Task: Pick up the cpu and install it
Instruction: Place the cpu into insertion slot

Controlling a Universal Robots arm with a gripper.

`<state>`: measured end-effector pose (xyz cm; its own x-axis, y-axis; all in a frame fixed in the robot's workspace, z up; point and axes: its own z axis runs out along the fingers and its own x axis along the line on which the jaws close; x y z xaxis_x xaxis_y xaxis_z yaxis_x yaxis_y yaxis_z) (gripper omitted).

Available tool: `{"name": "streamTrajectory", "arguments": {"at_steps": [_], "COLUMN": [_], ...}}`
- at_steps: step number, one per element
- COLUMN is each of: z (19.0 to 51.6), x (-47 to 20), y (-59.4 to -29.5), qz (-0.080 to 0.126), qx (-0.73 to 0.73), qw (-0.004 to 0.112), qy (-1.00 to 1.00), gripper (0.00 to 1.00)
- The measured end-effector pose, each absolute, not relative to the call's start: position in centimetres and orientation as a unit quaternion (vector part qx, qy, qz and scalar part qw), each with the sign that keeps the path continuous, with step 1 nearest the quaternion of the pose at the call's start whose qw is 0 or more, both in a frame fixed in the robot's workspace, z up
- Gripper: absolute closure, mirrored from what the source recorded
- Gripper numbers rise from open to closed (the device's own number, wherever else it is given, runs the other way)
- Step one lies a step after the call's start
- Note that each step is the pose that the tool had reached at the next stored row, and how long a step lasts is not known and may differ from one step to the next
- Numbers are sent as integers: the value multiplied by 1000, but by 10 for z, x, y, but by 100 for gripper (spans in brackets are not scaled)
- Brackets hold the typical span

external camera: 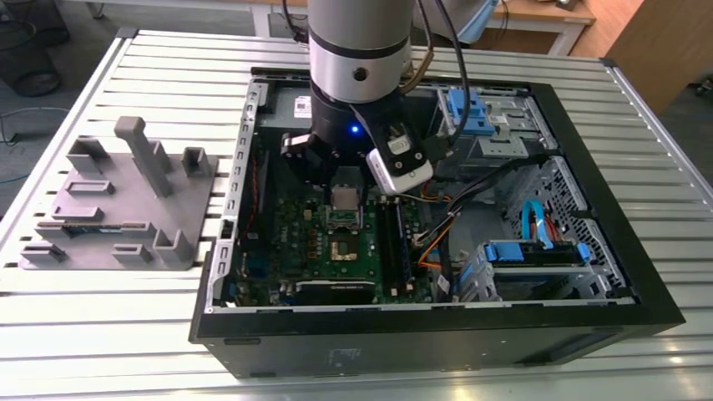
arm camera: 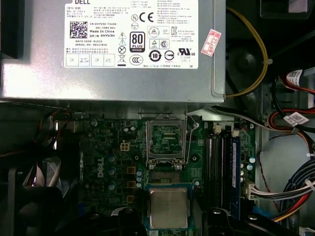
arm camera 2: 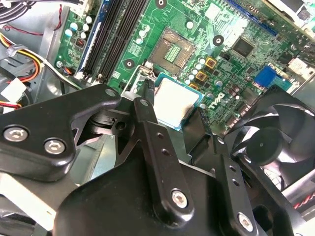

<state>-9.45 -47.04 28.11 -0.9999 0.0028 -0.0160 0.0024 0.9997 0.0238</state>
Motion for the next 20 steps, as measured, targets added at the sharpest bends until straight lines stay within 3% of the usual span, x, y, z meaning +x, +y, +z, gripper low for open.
{"name": "streamTrajectory", "arguments": {"at_steps": [20], "z": [271], "x": [-95], "y": [-475], "qz": [12], "qx": [1], "qw": [8], "qy": [1000], "gripper": [53]}}
